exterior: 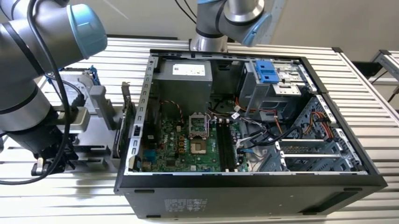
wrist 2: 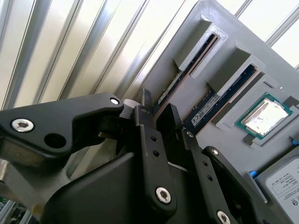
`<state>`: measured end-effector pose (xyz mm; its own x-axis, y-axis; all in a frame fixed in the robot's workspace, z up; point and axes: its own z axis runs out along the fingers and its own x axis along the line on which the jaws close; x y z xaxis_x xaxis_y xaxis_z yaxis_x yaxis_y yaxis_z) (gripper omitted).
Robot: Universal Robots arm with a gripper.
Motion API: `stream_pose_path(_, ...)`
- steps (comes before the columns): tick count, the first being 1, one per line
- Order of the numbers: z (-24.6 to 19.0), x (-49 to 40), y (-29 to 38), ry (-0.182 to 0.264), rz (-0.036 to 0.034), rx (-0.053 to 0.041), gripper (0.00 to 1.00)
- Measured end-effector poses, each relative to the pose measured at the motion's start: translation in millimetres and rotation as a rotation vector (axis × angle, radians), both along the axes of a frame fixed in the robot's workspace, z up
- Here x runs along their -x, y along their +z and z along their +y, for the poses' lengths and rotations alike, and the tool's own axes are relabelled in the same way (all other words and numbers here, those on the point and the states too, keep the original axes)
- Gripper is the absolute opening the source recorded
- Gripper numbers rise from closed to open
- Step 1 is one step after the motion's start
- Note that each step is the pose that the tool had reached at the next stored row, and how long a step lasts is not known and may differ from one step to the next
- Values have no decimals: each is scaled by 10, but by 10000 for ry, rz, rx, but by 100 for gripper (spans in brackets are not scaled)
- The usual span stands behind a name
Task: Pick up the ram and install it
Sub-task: 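Pick up the ram and move it above insertion slot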
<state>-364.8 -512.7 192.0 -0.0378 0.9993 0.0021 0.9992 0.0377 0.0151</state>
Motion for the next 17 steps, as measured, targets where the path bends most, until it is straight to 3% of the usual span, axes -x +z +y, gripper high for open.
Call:
stream_pose_path(7,0,0,0,0,0,0,100)
stream_pose_path(8,0,0,-1,0,0,0,0)
stream_pose_path(17,0,0,-1,0,0,0,0)
